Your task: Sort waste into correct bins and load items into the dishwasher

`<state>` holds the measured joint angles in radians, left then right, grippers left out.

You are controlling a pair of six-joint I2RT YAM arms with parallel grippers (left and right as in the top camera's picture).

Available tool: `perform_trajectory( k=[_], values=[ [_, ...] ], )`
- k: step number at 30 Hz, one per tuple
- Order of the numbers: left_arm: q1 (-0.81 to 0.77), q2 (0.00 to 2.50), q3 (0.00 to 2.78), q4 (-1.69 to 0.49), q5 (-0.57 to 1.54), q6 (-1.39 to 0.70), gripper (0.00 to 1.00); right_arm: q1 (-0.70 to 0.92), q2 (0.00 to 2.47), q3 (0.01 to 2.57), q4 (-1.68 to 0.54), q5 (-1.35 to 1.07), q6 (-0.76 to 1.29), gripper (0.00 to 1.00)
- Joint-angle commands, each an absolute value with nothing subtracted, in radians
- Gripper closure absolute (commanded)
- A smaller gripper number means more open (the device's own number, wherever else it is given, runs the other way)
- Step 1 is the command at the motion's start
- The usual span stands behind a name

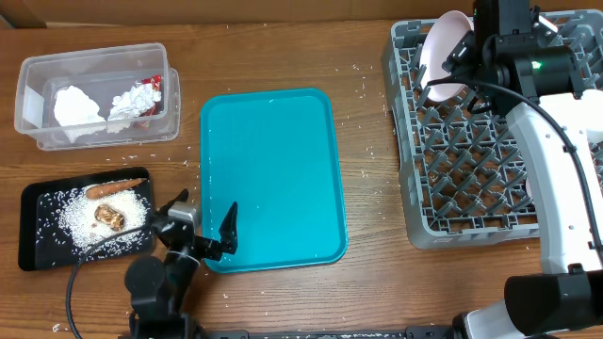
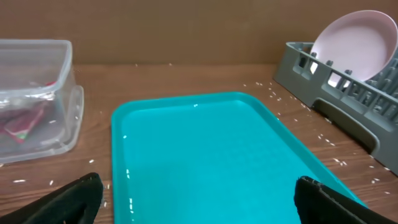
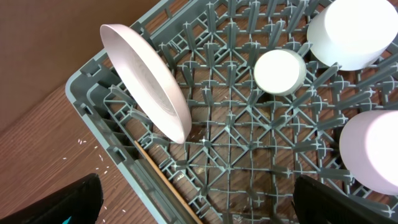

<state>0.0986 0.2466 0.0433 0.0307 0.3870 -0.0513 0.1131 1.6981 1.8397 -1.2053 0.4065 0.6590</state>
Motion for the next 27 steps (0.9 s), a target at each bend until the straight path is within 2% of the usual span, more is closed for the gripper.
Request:
perform_trajectory(
  k=[1, 11, 27],
  values=[
    [0.07, 0.161, 0.004, 0.03, 0.304, -0.036, 0.0, 0.116, 1.699, 1.845, -1.202, 0.409, 0.666, 0.0],
    [0.024, 0.004, 0.005, -0.071, 0.07, -0.029, 0.0, 0.116, 1.699, 1.845, -1.202, 0.409, 0.666, 0.0],
    [0.001, 0.004, 0.005, -0.074, 0.042, -0.029, 0.0, 0.116, 1.699, 1.845, -1.202, 0.409, 0.666, 0.0]
  ],
)
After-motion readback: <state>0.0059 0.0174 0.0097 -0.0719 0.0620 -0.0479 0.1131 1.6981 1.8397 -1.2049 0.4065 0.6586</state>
